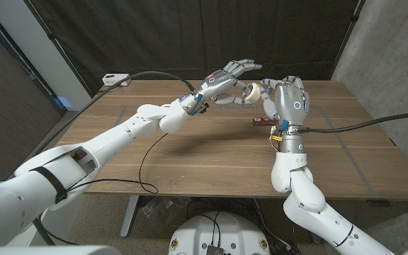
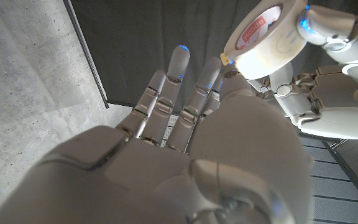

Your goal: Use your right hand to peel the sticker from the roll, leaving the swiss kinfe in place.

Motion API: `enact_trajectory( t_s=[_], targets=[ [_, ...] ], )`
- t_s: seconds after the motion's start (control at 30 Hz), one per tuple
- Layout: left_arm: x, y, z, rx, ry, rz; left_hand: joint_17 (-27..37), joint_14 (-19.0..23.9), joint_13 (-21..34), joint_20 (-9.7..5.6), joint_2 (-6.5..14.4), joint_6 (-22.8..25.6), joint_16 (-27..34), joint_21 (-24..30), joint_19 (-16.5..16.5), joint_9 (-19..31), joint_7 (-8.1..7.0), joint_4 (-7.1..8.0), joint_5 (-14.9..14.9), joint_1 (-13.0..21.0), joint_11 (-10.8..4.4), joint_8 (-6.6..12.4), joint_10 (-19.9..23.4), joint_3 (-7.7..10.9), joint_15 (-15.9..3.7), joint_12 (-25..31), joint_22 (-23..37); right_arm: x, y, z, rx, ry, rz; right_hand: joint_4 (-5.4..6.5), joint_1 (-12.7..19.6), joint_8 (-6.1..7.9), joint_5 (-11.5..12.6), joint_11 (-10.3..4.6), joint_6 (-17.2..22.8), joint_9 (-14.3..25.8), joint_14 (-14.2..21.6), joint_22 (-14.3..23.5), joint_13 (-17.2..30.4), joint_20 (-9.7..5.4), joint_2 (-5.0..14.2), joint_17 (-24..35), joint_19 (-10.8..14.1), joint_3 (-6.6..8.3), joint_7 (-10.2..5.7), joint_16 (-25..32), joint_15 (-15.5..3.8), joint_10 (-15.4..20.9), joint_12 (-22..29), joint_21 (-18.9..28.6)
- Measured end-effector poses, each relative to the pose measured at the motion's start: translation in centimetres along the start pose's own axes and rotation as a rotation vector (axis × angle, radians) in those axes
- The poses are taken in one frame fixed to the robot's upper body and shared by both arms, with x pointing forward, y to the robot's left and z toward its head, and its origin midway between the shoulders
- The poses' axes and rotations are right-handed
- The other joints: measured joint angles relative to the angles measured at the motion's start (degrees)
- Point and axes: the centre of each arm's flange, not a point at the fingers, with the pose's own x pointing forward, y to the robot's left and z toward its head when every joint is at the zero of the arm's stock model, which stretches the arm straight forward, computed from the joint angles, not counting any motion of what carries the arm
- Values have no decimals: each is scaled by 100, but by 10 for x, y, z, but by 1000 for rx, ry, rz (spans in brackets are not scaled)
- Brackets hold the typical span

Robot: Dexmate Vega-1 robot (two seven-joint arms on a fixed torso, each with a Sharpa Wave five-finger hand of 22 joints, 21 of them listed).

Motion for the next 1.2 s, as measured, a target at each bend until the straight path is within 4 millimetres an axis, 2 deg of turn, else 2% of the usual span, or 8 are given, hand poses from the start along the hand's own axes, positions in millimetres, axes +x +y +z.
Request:
enact_trajectory(
  t_s=[0.17,0.37,0.43,0.53,0.9,0.97,1.2],
  targets=[
    [-1,0,0,-3,-3,2,0,0,-2,0,-1,0,0,0,0,1,0,0,-1,0,-32,-1,32,0,0,-2,-27,1,1,1,-2,-6,-3,-25,53,67,0,-9,273,27,102,0,119,0,53,11,0,-25,-61,50,-41,241,159,115],
    [-1,1,1,-6,-7,5,-27,0,-29,0,-2,0,-23,0,0,1,0,0,9,0,-32,-1,32,0,0,-2,-31,2,1,3,-1,-17,-20,-18,210,206,0,5,760,69,314,14,294,1,165,72,44,-65,-40,177,-89,613,404,289],
    [-2,1,1,-6,-8,5,-27,0,-29,0,-2,0,-23,0,0,1,0,0,20,0,-53,-1,53,0,0,-2,-53,2,2,4,0,-20,-26,-49,235,251,-1,3,902,98,390,25,331,2,190,101,64,-96,-42,221,-103,724,464,352],
    [-2,1,1,-7,-11,5,-27,0,-29,0,-2,0,-22,0,0,1,0,0,20,0,-62,-2,62,0,0,-2,-53,1,1,4,3,-26,-45,-49,304,299,-29,-8,1042,149,390,41,353,2,211,131,64,-96,-41,236,-104,827,526,418],
    [-4,0,6,-18,-19,-9,-53,0,-75,0,-3,-6,-22,0,0,-5,-6,0,20,0,-62,-24,62,0,0,-11,-80,-1,3,5,17,-35,-88,-59,388,339,-73,21,1157,171,389,94,377,2,249,160,63,-86,6,281,-103,920,581,617],
    [-5,0,7,-18,-19,-9,-53,0,-82,0,-3,-21,-38,0,0,-7,-21,0,20,0,-59,-26,59,0,0,-42,-80,-1,2,5,20,-36,-92,-90,395,339,-73,21,1158,171,389,94,393,2,257,183,63,-117,6,282,-103,920,581,637],
    [-7,-1,10,-36,-19,-29,-90,0,-126,0,-3,-21,-46,0,0,-5,-21,0,20,0,63,-29,60,0,0,-64,-128,-2,4,5,31,-29,-112,-73,432,381,-73,21,1218,171,389,121,418,2,219,210,63,-135,9,281,-103,920,607,726]
  ],
)
